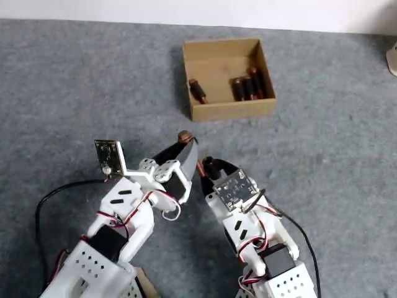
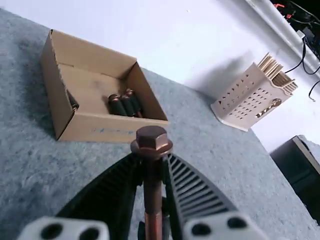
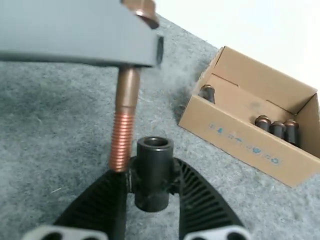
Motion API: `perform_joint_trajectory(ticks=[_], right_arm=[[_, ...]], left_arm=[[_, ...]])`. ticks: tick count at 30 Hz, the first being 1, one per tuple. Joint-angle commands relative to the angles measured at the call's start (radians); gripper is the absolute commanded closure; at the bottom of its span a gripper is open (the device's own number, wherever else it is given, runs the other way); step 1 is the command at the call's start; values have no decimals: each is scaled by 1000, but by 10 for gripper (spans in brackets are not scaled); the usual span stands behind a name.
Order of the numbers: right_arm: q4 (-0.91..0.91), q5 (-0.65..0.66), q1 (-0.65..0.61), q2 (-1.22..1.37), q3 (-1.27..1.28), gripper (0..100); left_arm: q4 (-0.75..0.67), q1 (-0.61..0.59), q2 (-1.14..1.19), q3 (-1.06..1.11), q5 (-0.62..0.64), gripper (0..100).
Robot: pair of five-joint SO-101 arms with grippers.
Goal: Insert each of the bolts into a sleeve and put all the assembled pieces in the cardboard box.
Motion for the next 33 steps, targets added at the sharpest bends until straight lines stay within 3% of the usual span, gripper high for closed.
perform_joint_trajectory(ticks=[1, 6, 13, 28, 33], right_arm=[[-25, -8, -5, -18, 47, 994], [-25, -6, -5, -18, 47, 994], [-25, -3, -8, -18, 48, 994], [-25, -3, -12, -18, 44, 994], [-25, -5, -12, -18, 44, 994]], left_arm=[[-147, 8, 13, 18, -44, 995], [-253, 7, 13, 51, -60, 995], [-239, -70, 13, -16, -60, 995], [-222, -54, 13, -7, -52, 995], [-322, -50, 15, 44, -32, 995]])
